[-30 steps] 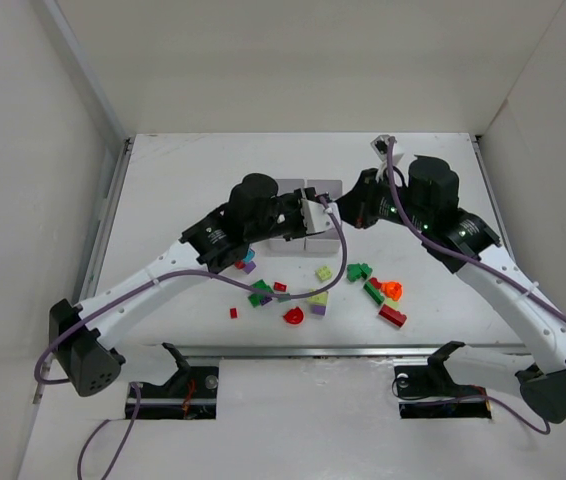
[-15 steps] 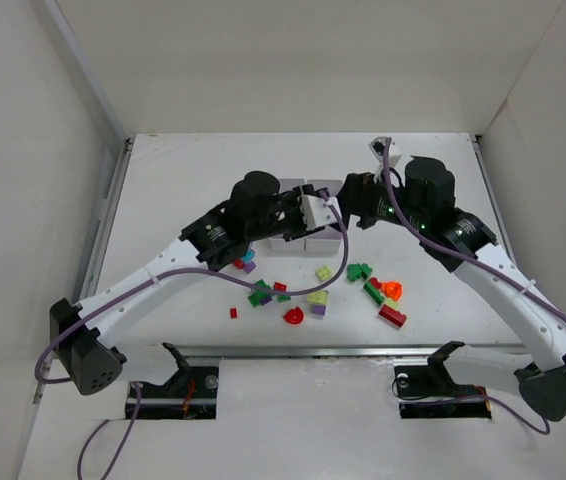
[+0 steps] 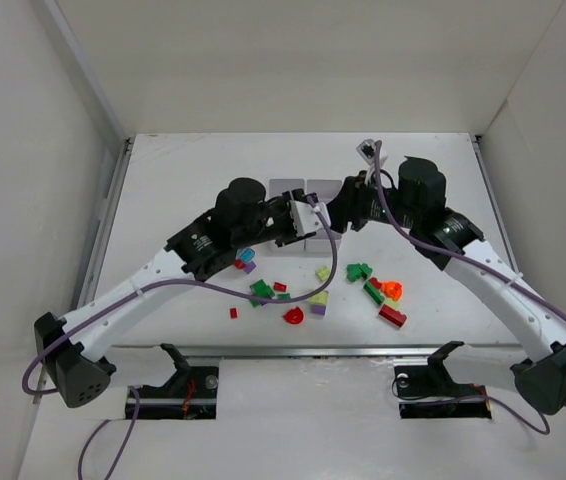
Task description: Sort the legos into containers by color
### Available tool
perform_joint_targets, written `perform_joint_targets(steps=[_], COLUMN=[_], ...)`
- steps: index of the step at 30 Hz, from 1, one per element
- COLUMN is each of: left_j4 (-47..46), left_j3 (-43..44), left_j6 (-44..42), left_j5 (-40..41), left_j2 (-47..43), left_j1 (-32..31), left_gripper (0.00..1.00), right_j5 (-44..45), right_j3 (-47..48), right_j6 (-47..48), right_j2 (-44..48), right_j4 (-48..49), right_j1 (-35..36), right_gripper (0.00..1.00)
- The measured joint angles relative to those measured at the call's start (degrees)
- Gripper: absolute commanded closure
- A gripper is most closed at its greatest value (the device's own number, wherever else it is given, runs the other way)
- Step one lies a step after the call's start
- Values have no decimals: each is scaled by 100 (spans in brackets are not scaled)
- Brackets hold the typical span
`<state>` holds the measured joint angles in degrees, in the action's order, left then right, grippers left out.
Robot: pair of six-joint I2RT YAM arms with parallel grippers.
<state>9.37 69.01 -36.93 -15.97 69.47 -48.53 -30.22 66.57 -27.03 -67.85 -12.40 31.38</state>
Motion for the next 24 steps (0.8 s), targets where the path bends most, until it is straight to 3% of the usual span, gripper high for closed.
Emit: perform_joint_targets(steps=[2, 3, 7, 14, 20, 24], left_j4=[-31, -55, -157, -175, 153, 308], left_j3=[-72, -107, -181, -184, -184, -184], left_j6=[-13, -17, -92, -74, 127, 275], left_j5=[-11, -15, -9, -426, -260, -212], left_j2=[-76, -98, -136, -70, 103, 208], left_j1=[0, 0, 0, 229, 909, 997], left_gripper=[100, 100, 100, 100, 100, 100], right_j5=[-184, -247, -352, -424, -39, 254], right_j3=[0, 0, 0, -210, -378, -363], right_j6=[-7, -4, -136, -184, -103, -90], right_j2=[-46, -55, -55, 26, 68, -68], right_j4=[72, 92, 114, 295, 205, 214], right_j1=[-20, -20, -94, -205, -605, -708], right_gripper=[55, 67, 99, 100, 100, 100])
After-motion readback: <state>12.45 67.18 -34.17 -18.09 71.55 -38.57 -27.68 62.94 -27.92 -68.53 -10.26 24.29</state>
